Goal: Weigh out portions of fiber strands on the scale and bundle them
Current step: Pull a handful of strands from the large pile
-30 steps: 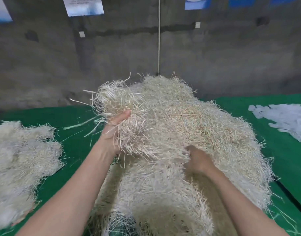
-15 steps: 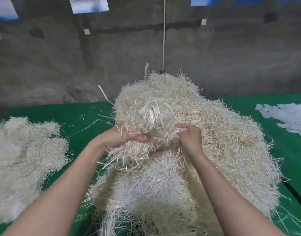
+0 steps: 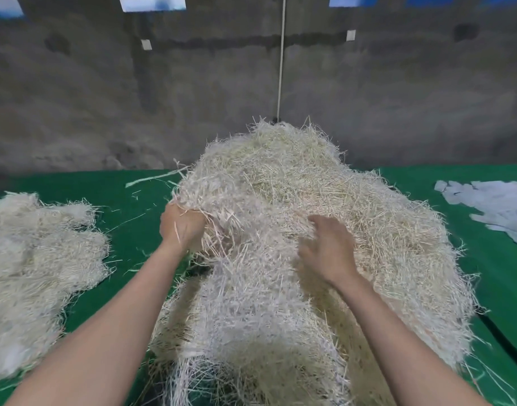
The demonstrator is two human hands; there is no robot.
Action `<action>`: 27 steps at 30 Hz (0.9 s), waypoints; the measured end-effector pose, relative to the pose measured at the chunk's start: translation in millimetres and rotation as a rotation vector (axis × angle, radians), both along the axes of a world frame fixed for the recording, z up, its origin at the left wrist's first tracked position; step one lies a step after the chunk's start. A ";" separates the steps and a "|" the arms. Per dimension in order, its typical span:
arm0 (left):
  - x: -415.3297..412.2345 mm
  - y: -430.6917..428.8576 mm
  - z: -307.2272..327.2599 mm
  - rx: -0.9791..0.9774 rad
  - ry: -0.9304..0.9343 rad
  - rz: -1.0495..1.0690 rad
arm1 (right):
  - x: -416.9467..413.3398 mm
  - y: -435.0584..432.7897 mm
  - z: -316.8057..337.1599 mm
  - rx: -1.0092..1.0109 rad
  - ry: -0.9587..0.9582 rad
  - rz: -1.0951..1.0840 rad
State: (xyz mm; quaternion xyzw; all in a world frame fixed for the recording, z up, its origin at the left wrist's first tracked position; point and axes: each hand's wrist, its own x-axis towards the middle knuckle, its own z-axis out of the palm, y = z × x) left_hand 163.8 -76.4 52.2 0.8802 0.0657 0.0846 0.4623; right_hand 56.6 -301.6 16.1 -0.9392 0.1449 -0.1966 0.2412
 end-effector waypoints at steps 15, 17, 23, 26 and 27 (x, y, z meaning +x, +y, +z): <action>-26.4 6.1 26.7 0.156 0.174 -0.087 | 1.6 -15.5 -78.8 -0.079 0.537 0.105; -32.2 5.6 23.0 0.173 0.214 -0.112 | -5.5 -14.8 -90.0 -0.061 0.556 0.180; -46.5 0.5 24.4 0.206 0.210 -0.175 | 16.2 -5.0 -13.5 -0.166 0.567 0.409; -57.3 -4.0 27.0 0.202 0.188 -0.183 | 9.7 -7.2 47.0 -0.019 0.351 0.491; -60.6 -5.3 28.0 0.189 0.169 -0.187 | 6.4 -6.8 66.2 0.051 0.199 0.458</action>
